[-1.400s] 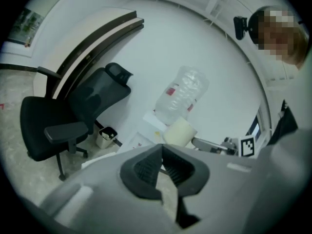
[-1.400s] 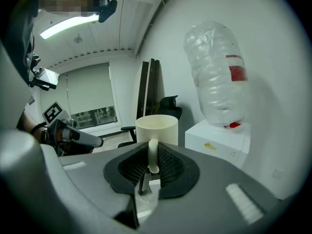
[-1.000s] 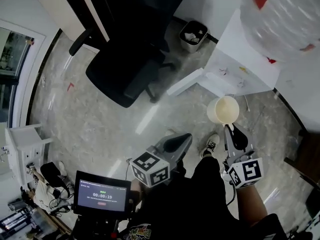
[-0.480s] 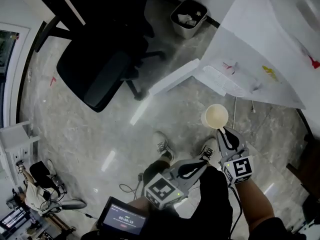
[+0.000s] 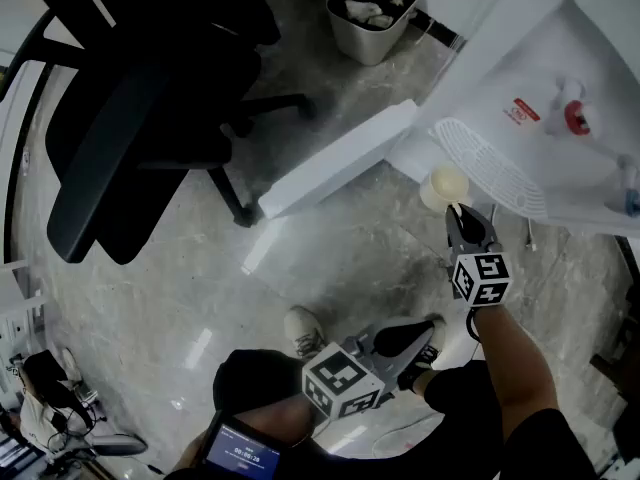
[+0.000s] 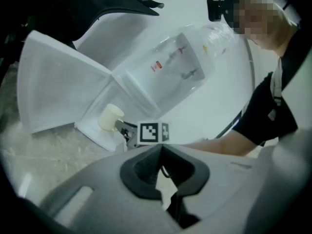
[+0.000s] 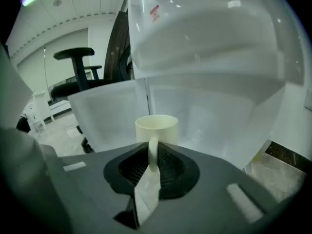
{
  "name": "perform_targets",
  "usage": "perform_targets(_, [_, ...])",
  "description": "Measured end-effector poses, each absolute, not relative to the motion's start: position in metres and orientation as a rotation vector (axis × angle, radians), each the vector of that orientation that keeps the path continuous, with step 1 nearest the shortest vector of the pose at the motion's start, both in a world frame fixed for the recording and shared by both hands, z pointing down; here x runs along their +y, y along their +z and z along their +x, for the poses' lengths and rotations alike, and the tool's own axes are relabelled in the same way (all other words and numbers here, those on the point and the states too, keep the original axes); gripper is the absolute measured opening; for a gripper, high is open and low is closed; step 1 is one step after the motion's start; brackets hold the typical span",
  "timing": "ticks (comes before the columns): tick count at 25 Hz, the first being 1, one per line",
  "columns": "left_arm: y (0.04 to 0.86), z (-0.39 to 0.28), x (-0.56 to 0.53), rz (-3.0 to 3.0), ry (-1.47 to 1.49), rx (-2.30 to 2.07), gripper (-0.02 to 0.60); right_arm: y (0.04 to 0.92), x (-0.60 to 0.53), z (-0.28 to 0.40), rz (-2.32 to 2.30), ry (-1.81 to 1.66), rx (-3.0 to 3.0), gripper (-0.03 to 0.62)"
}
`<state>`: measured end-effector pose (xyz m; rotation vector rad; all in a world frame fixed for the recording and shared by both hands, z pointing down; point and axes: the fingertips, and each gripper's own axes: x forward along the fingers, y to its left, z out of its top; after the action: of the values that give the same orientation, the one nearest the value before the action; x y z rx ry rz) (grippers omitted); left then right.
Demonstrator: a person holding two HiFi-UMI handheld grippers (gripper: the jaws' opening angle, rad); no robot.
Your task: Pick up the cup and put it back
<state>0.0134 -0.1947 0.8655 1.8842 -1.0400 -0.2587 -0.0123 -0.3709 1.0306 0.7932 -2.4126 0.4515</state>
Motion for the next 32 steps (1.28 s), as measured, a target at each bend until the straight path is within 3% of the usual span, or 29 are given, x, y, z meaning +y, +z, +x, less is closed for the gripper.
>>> perform_targets(8, [0.934,0.002,-0.223,2.000,-0.269,-0.941,0.006,1.142,-0.479,-0.014,1.085,0.435,-2.329,0.049])
perform_targets(29, [0.956,-0.010,-0.255,2.139,-0.172,-0.960,0.006,1.188,-0.508,-0.009,1.182,0.429,-2.238,0.058])
perform_targets(31, [0.954,-0.009,-0.254,2.147,-0.170,-0.955,0.006,1.190,-0.504,-0.007,1.176,0.449,-2.209,0.095])
perform_targets(32, [0.953,-0.008,-0.254,2.150,-0.168,-0.948,0.006,1.189,-0.504,-0.005,1.184,0.458,-2.207,0.154])
